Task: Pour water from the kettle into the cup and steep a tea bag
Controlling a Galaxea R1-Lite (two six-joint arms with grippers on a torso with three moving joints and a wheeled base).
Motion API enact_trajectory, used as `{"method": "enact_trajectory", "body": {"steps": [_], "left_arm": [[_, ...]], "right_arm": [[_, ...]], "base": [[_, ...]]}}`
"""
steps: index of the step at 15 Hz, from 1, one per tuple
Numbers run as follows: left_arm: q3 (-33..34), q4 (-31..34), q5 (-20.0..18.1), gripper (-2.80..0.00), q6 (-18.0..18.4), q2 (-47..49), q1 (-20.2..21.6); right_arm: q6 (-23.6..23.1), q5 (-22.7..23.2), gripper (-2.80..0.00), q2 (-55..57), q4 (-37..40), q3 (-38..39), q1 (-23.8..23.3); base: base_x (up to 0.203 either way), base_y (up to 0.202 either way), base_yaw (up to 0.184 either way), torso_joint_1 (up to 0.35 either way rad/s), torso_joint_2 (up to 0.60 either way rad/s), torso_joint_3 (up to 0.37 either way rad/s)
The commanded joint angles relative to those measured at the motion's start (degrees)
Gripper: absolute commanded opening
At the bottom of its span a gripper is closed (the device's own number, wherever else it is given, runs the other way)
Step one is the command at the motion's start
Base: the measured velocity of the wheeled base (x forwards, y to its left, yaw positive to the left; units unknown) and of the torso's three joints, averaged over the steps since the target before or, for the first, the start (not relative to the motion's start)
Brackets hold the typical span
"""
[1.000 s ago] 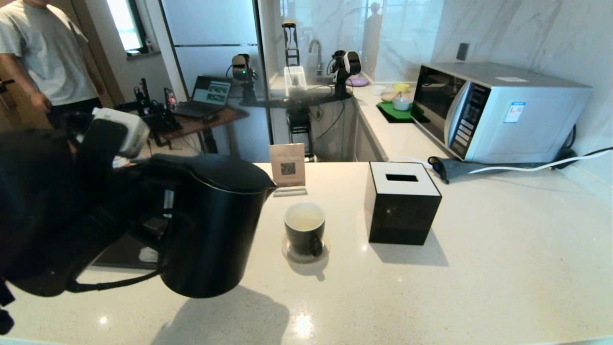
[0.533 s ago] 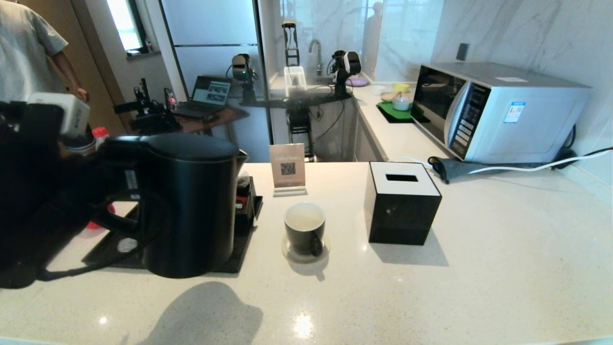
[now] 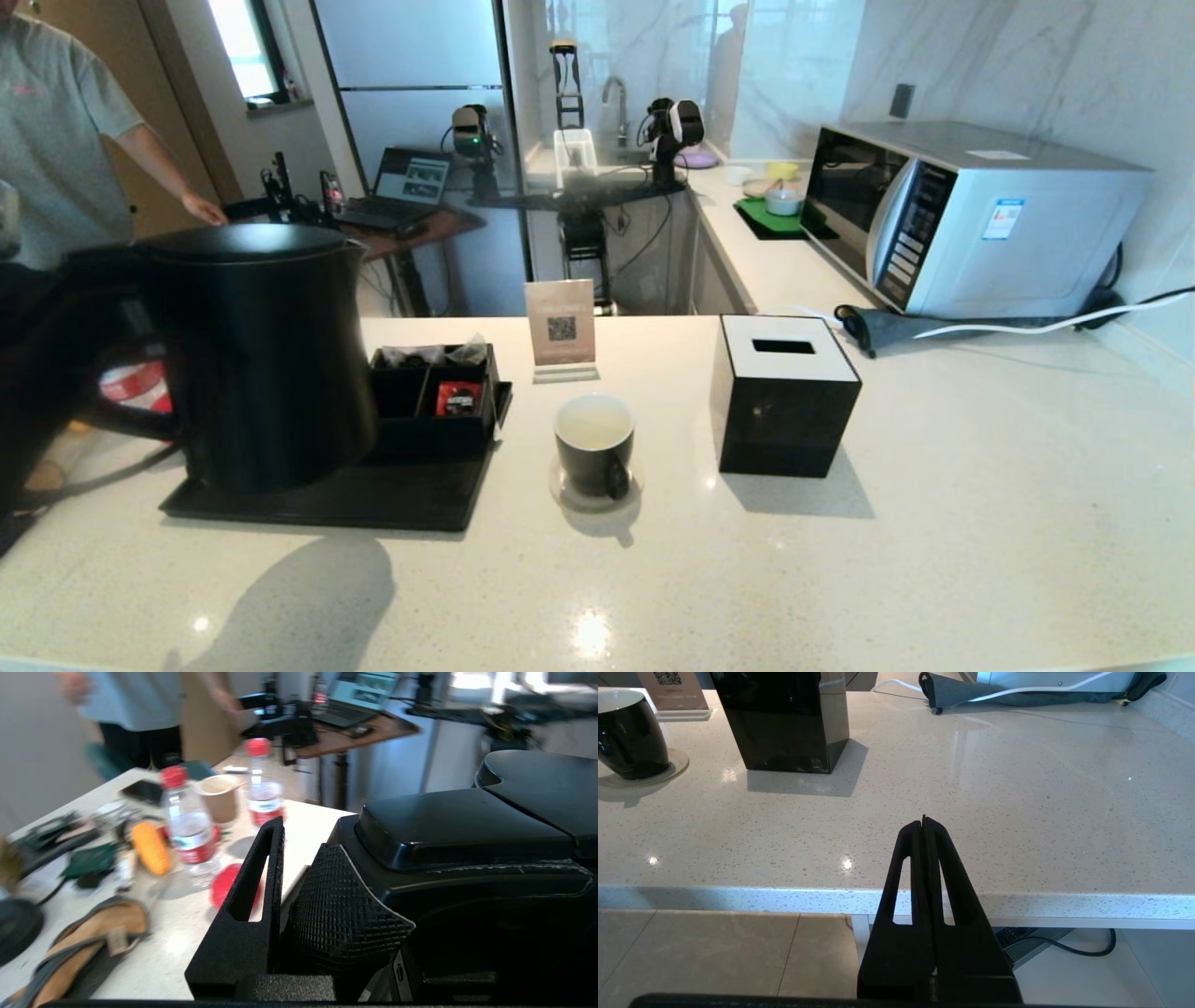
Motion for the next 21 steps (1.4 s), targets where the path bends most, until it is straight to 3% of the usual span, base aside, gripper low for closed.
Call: {"method": "enact_trajectory", "body": {"steps": [1, 4, 7, 11, 13, 16, 21], "left_arm": [[0.31, -0.24, 0.11, -2.8, -0.51, 0.17, 4.57], [0.37, -0.28, -0.3, -2.8, -1.47, 0.86, 9.52], [-0.03, -1.5, -3.2, -2.8, -2.22, 3.31, 13.86], [-0.41, -14.89, -3.8, -2.8, -2.66, 12.09, 16.65], [-1.34, -17.77, -3.94, -2.8, -2.7, 15.49, 18.72], [-1.66, -19.1, -3.91, -2.8, -3.31, 19.23, 19.31], [-1.62, -29.15, -3.95, -2.8, -3.69, 28.44, 19.91]], "right_arm": [[-0.02, 0.01, -2.8, 0.0, -0.01, 0.0, 0.01], [-0.02, 0.01, -2.8, 0.0, -0.01, 0.0, 0.01], [-0.02, 0.01, -2.8, 0.0, -0.01, 0.0, 0.01], [-0.02, 0.01, -2.8, 0.0, -0.01, 0.0, 0.01], [-0.02, 0.01, -2.8, 0.0, -0.01, 0.0, 0.01], [-0.02, 0.01, -2.8, 0.0, -0.01, 0.0, 0.01], [-0.02, 0.01, -2.8, 0.0, -0.01, 0.0, 0.01]], "base": [[0.0, 0.0, 0.0, 0.0, 0.0, 0.0], [0.0, 0.0, 0.0, 0.0, 0.0, 0.0], [0.0, 0.0, 0.0, 0.0, 0.0, 0.0], [0.0, 0.0, 0.0, 0.0, 0.0, 0.0], [0.0, 0.0, 0.0, 0.0, 0.0, 0.0], [0.0, 0.0, 0.0, 0.0, 0.0, 0.0], [0.0, 0.0, 0.0, 0.0, 0.0, 0.0]]}}
